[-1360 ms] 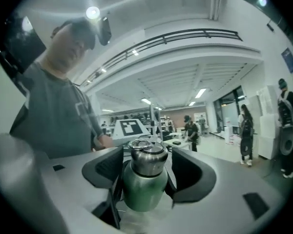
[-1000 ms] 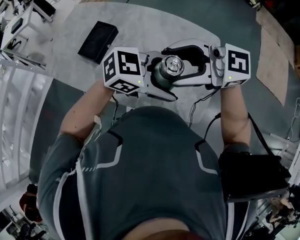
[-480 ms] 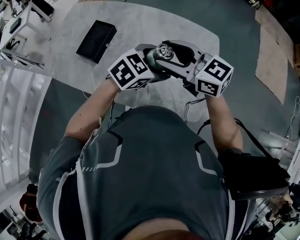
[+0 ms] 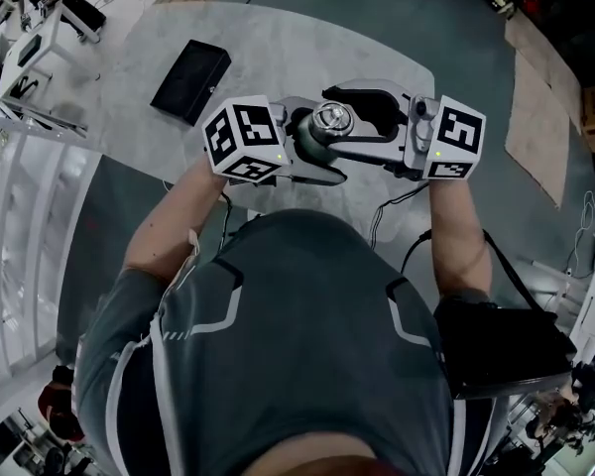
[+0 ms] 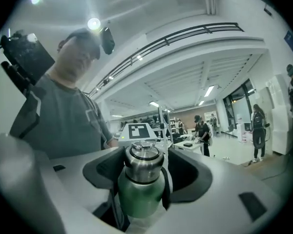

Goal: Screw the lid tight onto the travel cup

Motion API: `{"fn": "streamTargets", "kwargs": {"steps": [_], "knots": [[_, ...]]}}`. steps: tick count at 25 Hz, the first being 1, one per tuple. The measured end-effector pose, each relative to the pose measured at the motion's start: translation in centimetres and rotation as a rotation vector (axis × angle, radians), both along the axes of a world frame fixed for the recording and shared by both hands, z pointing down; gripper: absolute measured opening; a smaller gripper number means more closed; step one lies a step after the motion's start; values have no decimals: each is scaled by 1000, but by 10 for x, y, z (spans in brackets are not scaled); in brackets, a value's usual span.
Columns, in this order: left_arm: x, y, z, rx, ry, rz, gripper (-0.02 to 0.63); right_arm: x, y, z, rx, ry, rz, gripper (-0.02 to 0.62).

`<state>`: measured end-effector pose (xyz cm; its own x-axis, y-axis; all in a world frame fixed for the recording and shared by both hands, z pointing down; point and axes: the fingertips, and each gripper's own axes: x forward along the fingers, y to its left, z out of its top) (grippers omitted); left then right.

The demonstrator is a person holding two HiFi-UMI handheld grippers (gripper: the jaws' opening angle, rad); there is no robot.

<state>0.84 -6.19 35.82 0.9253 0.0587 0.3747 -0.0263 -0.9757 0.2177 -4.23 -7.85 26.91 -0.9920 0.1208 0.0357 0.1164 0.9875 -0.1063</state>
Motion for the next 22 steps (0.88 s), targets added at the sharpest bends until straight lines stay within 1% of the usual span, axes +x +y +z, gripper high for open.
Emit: {"fn": "streamTargets", "kwargs": {"steps": [2, 4, 6, 8, 10, 13, 16, 20, 22], "knots": [[2, -1, 0, 17, 5, 3, 403, 0, 1, 1, -8, -10, -16, 295], [0, -10, 5, 53, -8, -46, 403, 2, -5, 3, -21, -21, 16, 296], [-8, -24, 15, 74, -25, -119, 402, 7, -16, 5, -39, -36, 85, 296], [-18, -36, 23, 87, -25, -182, 402, 12, -29, 7, -34, -34, 166, 296], [-29, -47, 26, 120, -7, -241, 403, 16, -40, 10, -12, -9, 244, 296], [-40, -66, 27, 172, 31, -354, 402, 24, -57, 19, 16, 34, 371, 295], [-46, -79, 33, 195, 48, -449, 403, 38, -67, 30, 16, 59, 473, 293], [-56, -96, 45, 210, 40, -543, 403, 58, -84, 44, -7, 61, 603, 256], [-57, -106, 52, 215, 36, -583, 403, 71, -95, 51, -11, 67, 674, 193]]}}
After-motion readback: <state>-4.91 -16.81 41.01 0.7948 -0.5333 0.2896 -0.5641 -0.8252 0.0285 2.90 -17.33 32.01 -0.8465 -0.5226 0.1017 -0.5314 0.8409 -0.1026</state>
